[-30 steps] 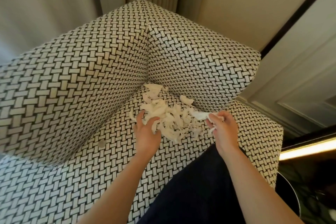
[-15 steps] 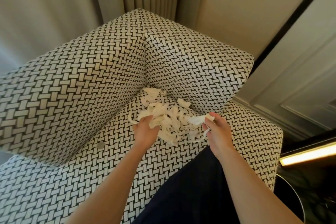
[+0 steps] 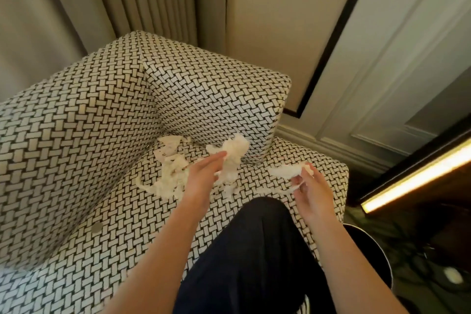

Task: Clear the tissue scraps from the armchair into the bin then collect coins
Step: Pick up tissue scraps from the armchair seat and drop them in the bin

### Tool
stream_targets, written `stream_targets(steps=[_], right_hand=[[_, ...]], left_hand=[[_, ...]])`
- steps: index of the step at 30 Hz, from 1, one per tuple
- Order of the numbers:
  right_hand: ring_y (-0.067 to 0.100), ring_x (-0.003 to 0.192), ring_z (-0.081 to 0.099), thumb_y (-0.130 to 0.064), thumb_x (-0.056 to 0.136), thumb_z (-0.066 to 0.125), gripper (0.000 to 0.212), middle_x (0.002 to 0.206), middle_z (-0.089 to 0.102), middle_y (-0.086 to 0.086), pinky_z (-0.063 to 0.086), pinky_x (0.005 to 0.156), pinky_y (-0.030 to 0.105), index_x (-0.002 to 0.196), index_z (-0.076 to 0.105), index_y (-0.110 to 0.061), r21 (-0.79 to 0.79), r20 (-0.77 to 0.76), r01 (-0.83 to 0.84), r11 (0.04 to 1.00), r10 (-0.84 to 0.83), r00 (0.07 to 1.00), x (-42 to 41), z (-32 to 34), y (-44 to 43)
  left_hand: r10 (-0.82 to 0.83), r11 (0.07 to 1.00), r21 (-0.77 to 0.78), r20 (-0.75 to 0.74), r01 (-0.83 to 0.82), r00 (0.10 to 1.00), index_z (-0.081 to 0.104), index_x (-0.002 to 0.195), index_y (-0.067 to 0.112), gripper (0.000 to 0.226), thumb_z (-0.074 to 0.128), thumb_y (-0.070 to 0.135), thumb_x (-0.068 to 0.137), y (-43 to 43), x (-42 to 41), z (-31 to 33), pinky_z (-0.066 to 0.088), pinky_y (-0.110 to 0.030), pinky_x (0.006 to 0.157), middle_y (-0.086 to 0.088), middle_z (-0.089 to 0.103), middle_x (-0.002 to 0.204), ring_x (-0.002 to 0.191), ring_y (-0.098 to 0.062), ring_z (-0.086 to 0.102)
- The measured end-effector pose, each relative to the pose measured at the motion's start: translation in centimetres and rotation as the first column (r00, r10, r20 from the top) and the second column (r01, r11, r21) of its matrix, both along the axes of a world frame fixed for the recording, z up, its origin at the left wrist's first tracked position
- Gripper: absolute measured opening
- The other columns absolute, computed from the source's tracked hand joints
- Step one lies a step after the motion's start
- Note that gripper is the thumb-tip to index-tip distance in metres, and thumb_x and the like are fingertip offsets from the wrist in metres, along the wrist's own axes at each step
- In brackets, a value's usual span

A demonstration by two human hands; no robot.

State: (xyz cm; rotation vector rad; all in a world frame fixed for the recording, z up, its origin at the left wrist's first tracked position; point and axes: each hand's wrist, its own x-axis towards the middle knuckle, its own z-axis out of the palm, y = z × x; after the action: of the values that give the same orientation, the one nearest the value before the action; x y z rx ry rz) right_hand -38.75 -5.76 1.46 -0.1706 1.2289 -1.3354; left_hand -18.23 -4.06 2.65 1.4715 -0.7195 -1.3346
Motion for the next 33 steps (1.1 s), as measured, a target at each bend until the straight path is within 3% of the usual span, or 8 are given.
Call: stream_targets(steps=[3, 5, 9, 13, 19, 24, 29, 33], right_hand=[[0.013, 0.094, 0.06, -0.012, 0.095, 0.051, 0.035, 0.111, 0.064, 0.006, 0.05, 0.09, 0.03, 0.13, 0.053, -0.018, 0.03, 0.018, 0.113, 0.993, -0.114, 0.993, -3.9, 0.2, 0.8], [0.013, 0.101, 0.06, -0.015, 0.096, 0.051, 0.033, 0.118, 0.061, 0.007, 0.051, 0.082, 0.029, 0.128, 0.055, -0.019, 0.043, 0.073, 0.185, 0.982, -0.188, 0.979, -5.7, 0.2, 1.3], [0.004, 0.099, 0.056, -0.043, 0.09, 0.053, 0.024, 0.127, 0.055, 0.016, 0.047, 0.078, 0.025, 0.1, 0.061, -0.023, 0.098, 0.339, 0.358, 0.928, -0.37, 0.865, -10.7, -0.3, 2.5], [0.016, 0.099, 0.061, -0.018, 0.094, 0.054, 0.033, 0.117, 0.061, 0.007, 0.049, 0.071, 0.026, 0.126, 0.055, -0.016, 0.131, 0.22, 0.465, 0.875, -0.483, 0.847, -15.3, -1.9, 5.0], [0.017, 0.097, 0.058, -0.016, 0.094, 0.056, 0.036, 0.125, 0.056, 0.007, 0.048, 0.074, 0.026, 0.13, 0.053, -0.016, 0.304, 0.165, 0.512, 0.803, -0.574, 0.802, -20.2, -3.8, 7.7], [0.018, 0.103, 0.056, -0.009, 0.093, 0.055, 0.035, 0.124, 0.056, 0.01, 0.047, 0.093, 0.027, 0.128, 0.054, -0.009, 0.365, 0.127, 0.53, 0.765, -0.605, 0.786, -22.1, -4.9, 9.2], [0.019, 0.116, 0.055, -0.007, 0.093, 0.055, 0.036, 0.128, 0.056, 0.012, 0.044, 0.101, 0.03, 0.129, 0.054, -0.006, 0.408, 0.131, 0.555, 0.725, -0.648, 0.75, -23.0, -6.0, 10.0], [0.02, 0.12, 0.053, -0.007, 0.094, 0.052, 0.036, 0.13, 0.055, 0.011, 0.042, 0.101, 0.029, 0.13, 0.053, -0.006, 0.418, 0.136, 0.562, 0.714, -0.661, 0.738, -23.4, -6.9, 10.2]], left_hand=[[-0.102, 0.995, 0.0, -0.04, 0.102, 0.994, 0.068, 0.112, 0.018, 0.024, 0.052, 0.015, 0.094, -0.7, -3.5, 0.7, 0.04, -0.038, 0.104, 0.003, 0.062, 0.12, 0.11, -0.015, 0.055], [-0.14, 0.99, -0.001, -0.083, 0.141, 0.987, 0.068, 0.111, 0.016, 0.024, 0.052, 0.016, 0.095, -1.0, -5.3, 1.0, 0.04, -0.037, 0.103, 0.002, 0.063, 0.119, 0.108, -0.015, 0.057], [-0.283, 0.958, 0.014, -0.126, 0.287, 0.951, 0.069, 0.108, 0.018, 0.023, 0.05, 0.017, 0.095, -1.4, -10.9, 1.3, 0.043, -0.033, 0.1, 0.003, 0.063, 0.119, 0.107, -0.015, 0.058], [-0.419, 0.902, 0.031, -0.183, 0.431, 0.889, 0.067, 0.112, 0.017, 0.024, 0.049, 0.018, 0.096, -0.8, -15.9, 0.6, 0.045, -0.03, 0.096, 0.001, 0.063, 0.119, 0.109, -0.017, 0.059], [-0.529, 0.808, 0.165, -0.218, 0.565, 0.82, 0.065, 0.112, 0.014, 0.023, 0.057, 0.019, 0.091, 0.2, -22.8, -1.4, 0.042, -0.034, 0.102, -0.001, 0.062, 0.117, 0.108, -0.018, 0.057], [-0.628, 0.709, 0.272, -0.177, 0.65, 0.758, 0.058, 0.121, 0.009, 0.031, 0.056, 0.019, 0.092, 0.2, -27.0, -3.4, 0.042, -0.034, 0.102, -0.002, 0.061, 0.112, 0.103, -0.016, 0.057], [-0.693, 0.63, 0.333, -0.167, 0.702, 0.701, 0.051, 0.132, 0.01, 0.039, 0.053, 0.018, 0.093, 0.2, -29.8, -4.8, 0.044, -0.028, 0.089, -0.007, 0.056, 0.126, 0.108, -0.018, 0.055], [-0.718, 0.592, 0.363, -0.168, 0.72, 0.675, 0.036, 0.143, 0.019, 0.049, 0.048, 0.016, 0.096, 0.8, -30.5, -5.3, 0.041, -0.029, 0.092, -0.008, 0.045, 0.138, 0.118, -0.022, 0.049]])
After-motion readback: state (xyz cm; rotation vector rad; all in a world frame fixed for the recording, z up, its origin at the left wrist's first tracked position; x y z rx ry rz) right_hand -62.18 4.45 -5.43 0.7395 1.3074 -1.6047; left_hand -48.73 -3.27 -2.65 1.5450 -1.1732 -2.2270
